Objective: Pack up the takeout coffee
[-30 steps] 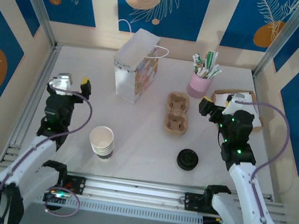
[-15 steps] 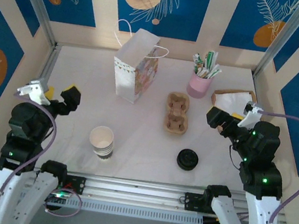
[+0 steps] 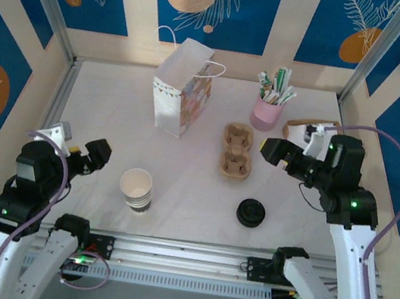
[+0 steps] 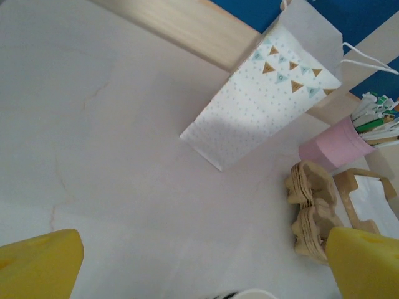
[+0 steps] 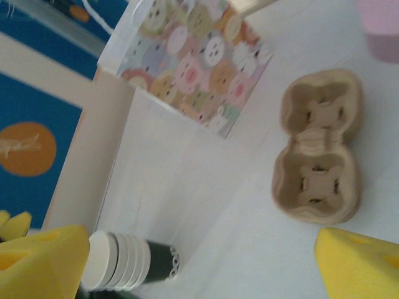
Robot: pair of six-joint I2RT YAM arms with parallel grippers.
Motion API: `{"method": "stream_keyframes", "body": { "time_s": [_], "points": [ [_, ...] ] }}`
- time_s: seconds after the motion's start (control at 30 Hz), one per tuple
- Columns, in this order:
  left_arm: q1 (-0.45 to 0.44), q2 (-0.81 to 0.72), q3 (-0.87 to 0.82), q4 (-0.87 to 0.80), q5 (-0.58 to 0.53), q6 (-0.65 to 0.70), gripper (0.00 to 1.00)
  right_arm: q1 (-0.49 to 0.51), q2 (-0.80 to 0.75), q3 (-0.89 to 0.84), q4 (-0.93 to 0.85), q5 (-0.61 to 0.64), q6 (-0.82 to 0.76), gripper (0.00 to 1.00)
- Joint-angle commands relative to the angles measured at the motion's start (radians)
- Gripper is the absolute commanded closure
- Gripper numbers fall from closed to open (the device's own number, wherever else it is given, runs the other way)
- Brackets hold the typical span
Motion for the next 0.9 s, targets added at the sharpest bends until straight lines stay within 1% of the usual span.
{"method": "stream_keyframes", "body": {
  "time_s": [0.0,0.23,0.33,0.43,0.5,0.57,0.67,0.7,0.8,0.87],
  "points": [
    [-0.002,-0.031,0.015,-0.091,0.018,-0.058,0.00,0.100,0.024,0.067,-0.068,-0.007,0.005,0.08],
    [-0.003,-0.106,-0.006,-0.172,-0.007,-0.116,0.00,0.406,0.155,0.156,-0.123,0.185,0.023,0.15],
    [-0.003,-0.145,0.011,-0.225,-0.012,-0.130,0.05,0.547,0.233,0.210,-0.140,0.271,0.031,0.18],
    [-0.003,-0.175,0.039,-0.291,-0.005,-0.138,0.12,0.680,0.335,0.301,-0.179,0.355,0.041,0.23],
    [-0.002,-0.195,0.055,-0.337,-0.009,-0.135,0.18,0.756,0.407,0.366,-0.212,0.400,0.040,0.27],
    [-0.002,-0.213,0.071,-0.385,-0.019,-0.129,0.25,0.828,0.487,0.436,-0.246,0.443,0.040,0.28],
    [-0.003,-0.224,0.077,-0.433,-0.018,-0.125,0.37,0.904,0.599,0.536,-0.297,0.494,0.041,0.32],
    [-0.004,-0.226,0.071,-0.437,-0.004,-0.123,0.39,0.921,0.636,0.567,-0.314,0.503,0.043,0.33],
    [-0.004,-0.221,0.027,-0.421,0.077,-0.134,0.42,0.960,0.754,0.676,-0.375,0.522,0.047,0.40],
    [-0.003,-0.223,-0.015,-0.392,0.144,-0.149,0.47,0.987,0.841,0.758,-0.423,0.528,0.046,0.44]
  ]
}}
